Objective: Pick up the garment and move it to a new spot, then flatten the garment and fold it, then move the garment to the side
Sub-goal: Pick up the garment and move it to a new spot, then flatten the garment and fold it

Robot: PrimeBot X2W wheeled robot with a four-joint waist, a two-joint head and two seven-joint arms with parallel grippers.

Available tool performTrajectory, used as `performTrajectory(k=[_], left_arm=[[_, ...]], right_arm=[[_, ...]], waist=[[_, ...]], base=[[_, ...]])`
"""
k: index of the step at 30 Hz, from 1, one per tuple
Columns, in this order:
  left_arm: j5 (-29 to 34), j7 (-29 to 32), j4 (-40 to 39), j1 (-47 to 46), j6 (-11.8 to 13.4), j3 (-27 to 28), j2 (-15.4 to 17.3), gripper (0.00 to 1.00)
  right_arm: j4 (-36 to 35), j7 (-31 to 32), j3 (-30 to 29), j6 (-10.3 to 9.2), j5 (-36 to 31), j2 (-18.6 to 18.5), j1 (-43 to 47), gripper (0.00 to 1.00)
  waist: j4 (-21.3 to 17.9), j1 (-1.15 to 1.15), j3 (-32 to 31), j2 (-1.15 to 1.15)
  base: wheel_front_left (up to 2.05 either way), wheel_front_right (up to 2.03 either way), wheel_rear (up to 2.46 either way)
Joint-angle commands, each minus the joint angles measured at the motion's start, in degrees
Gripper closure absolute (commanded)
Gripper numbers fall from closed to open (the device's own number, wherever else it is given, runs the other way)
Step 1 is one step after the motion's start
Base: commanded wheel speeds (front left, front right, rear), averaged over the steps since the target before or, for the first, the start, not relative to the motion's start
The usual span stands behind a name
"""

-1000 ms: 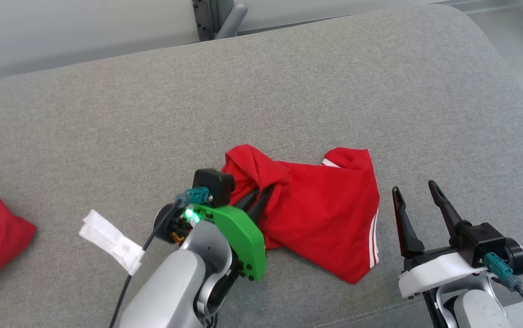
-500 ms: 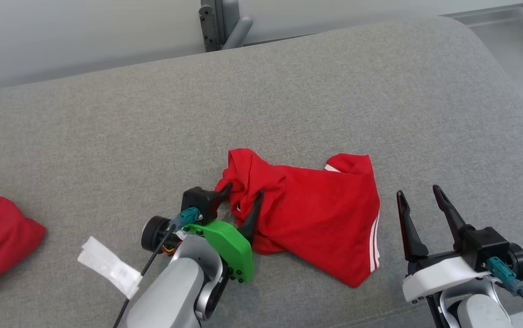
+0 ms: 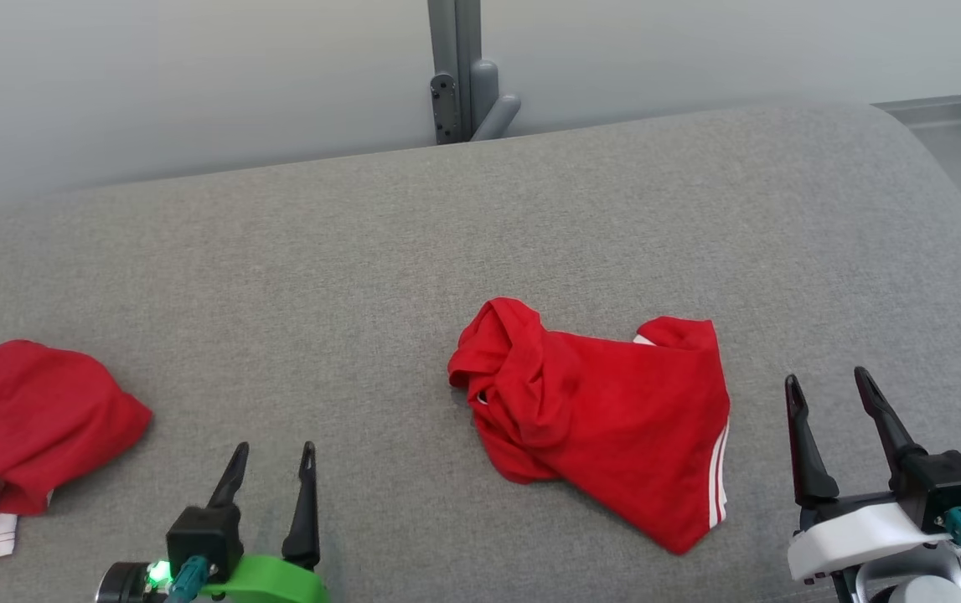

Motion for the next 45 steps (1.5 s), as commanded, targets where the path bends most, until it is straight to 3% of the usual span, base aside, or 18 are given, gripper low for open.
performTrajectory(k=[1,7,15,25,39,45], left_arm=[[0.18,-0.37,-1.51,2.28,0.32,1.46,0.5,0.0],[3.16,-0.39,-6.9,10.08,-1.18,9.48,-0.15,0.0],[7.16,-0.4,-9.05,14.46,-7.55,16.82,-3.28,0.0],[11.09,-0.41,-8.23,14.48,-13.16,22.22,-6.89,0.0],[14.33,-0.41,-7.01,13.59,-16.99,26.65,-10.24,0.0],[12.22,-0.3,-6.26,9.89,-18.55,22.52,-11.48,0.0]], right_arm=[[-0.25,-0.21,-0.28,-0.02,-0.63,-0.44,1.03,0.0],[0.39,-0.21,-0.75,-0.02,-1.13,-1.14,2.61,0.0],[1.94,-0.21,0.13,-0.02,-1.45,-1.26,4.04,0.0],[3.11,-0.21,1.54,-0.02,-1.26,-0.88,4.01,0.0],[3.06,-0.21,2.18,-0.02,-0.85,-0.79,3.04,0.0],[2.19,-0.21,2.02,-0.02,-0.8,-1.55,2.14,0.0]], waist=[[2.11,0.0,-1.55,0.0],[4.41,0.0,-2.25,0.0],[6.35,0.0,-3.32,0.0],[6.37,0.0,-3.59,0.0],[5.23,0.0,-3.32,0.0],[3.14,0.0,-2.58,0.0]], base=[[0.0,0.0,0.0],[0.0,0.0,0.0],[0.0,0.0,0.0],[0.0,0.0,0.0],[0.0,0.0,0.0],[0.0,0.0,0.0]])
